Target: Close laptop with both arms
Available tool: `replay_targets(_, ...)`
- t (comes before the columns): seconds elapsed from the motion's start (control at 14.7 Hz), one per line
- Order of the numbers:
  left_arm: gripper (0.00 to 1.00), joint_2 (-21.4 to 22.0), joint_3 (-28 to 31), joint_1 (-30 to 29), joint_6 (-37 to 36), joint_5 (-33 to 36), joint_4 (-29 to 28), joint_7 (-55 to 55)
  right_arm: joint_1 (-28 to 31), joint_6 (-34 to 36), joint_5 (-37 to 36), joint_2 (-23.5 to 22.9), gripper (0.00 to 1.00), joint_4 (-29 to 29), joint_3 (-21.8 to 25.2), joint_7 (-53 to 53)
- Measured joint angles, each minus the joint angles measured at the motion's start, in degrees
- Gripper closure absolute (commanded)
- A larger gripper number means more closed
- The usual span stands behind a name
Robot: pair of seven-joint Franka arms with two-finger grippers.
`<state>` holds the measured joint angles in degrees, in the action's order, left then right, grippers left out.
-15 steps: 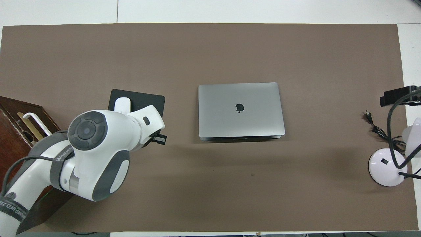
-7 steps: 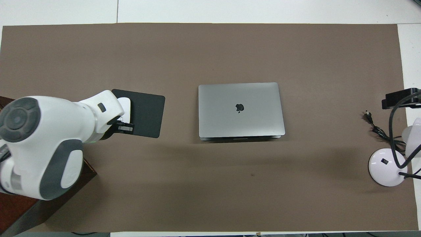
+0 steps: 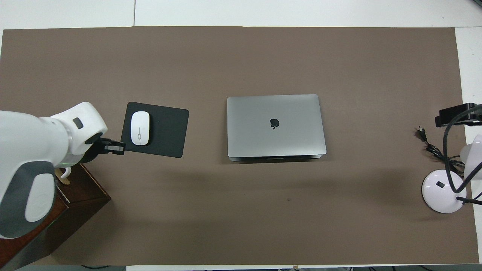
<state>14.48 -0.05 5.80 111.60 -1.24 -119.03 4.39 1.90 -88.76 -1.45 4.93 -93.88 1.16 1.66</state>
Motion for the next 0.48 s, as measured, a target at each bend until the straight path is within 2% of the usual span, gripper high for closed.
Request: replay_targets(0.48,0.0,-0.23,0.01,-4.37,-0.55,0.02,6.59,0.09,0.97,0.0,0.05,0.25,0.0,-0.03,0.16,0.01)
